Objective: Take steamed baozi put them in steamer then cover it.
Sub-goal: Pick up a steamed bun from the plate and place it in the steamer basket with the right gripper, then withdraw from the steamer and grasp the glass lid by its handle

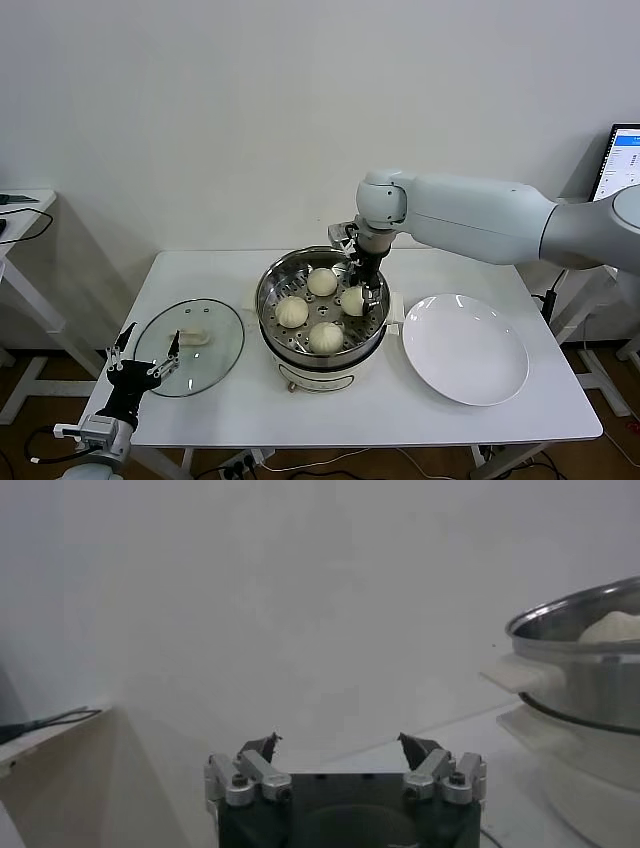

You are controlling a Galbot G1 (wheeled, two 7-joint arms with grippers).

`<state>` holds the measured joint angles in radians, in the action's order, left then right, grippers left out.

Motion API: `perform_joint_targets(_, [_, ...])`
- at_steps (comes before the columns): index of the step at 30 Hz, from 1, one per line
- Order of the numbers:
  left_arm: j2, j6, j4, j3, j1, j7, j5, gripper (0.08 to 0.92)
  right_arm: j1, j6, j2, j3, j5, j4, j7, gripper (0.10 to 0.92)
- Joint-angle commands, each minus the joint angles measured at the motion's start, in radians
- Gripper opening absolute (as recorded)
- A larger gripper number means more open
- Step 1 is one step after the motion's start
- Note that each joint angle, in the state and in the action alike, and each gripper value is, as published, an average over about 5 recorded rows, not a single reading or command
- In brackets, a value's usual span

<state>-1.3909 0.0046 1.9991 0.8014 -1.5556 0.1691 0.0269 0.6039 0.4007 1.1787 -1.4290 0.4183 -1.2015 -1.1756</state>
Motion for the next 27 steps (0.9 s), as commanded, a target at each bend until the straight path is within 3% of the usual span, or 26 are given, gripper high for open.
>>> perform_joint_targets(1, [0.000,-0.001,0.002,0.001,-0.001,0.001,0.000,0.823,-0.036,-0.001,0.022,0.012,-0.034,0.039,0.002,0.679])
perform_joint_targets(9, [-0.002,-0.003,0.001,0.003,-0.005,0.001,0.000,0.823,-0.046,-0.001,0.022,0.028,-0.038,0.040,0.005,0.695])
perform_joint_targets(15, [-0.002,-0.001,0.006,0.006,-0.011,0.000,0.000,0.823,0.008,-0.006,-0.043,0.054,-0.016,0.008,-0.020,0.808])
perform_joint_targets(22, [-0.004,-0.003,0.016,0.001,-0.014,-0.004,0.003,0.823,0.060,-0.006,-0.220,0.167,0.047,-0.046,-0.063,0.822])
perform_joint_targets(27, [-0.008,0.000,0.025,-0.005,-0.014,-0.012,0.005,0.823,-0.077,-0.003,-0.404,0.422,0.052,-0.098,-0.048,0.823])
